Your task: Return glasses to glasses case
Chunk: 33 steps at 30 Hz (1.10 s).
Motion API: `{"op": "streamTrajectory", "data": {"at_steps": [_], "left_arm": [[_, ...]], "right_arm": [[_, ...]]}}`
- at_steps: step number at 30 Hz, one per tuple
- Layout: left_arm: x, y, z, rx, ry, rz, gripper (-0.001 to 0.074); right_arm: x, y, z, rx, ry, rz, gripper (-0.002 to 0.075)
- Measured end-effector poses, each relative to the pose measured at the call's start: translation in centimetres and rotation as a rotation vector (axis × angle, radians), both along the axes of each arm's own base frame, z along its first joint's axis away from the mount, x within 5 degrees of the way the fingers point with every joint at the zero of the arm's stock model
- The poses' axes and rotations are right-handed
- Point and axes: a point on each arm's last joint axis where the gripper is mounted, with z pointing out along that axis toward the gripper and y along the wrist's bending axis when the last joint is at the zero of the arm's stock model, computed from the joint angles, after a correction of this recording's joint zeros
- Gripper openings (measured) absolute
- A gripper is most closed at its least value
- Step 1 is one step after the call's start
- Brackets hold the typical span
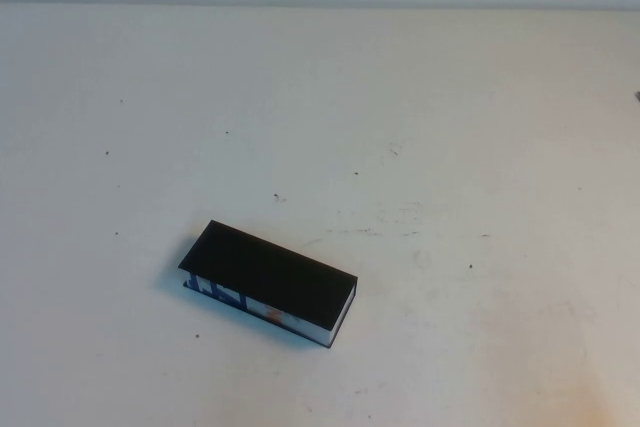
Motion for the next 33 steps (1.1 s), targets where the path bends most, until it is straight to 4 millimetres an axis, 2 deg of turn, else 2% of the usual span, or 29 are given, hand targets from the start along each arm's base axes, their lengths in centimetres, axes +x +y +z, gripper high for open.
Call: {"op": "streamTrajectory", "data": {"at_steps": [5,11,33], "left_arm": [[0.0,0.3,-0.6,0.004,0.062,0.056,-0.0001],[-0.3,0.2,-2.0,0.047,0.216,0.039,-0.0001],[-0.4,0.2,-2.0,0.041,0.219,0.039,-0.0001]], "right_arm": [[0.0,0.0,0.0,0.000,0.000,0.000,-0.0011],[0.0,0.0,0.0,0.000,0.000,0.000,-0.0011],[0.0,0.0,0.0,0.000,0.000,0.000,-0.0011]]}}
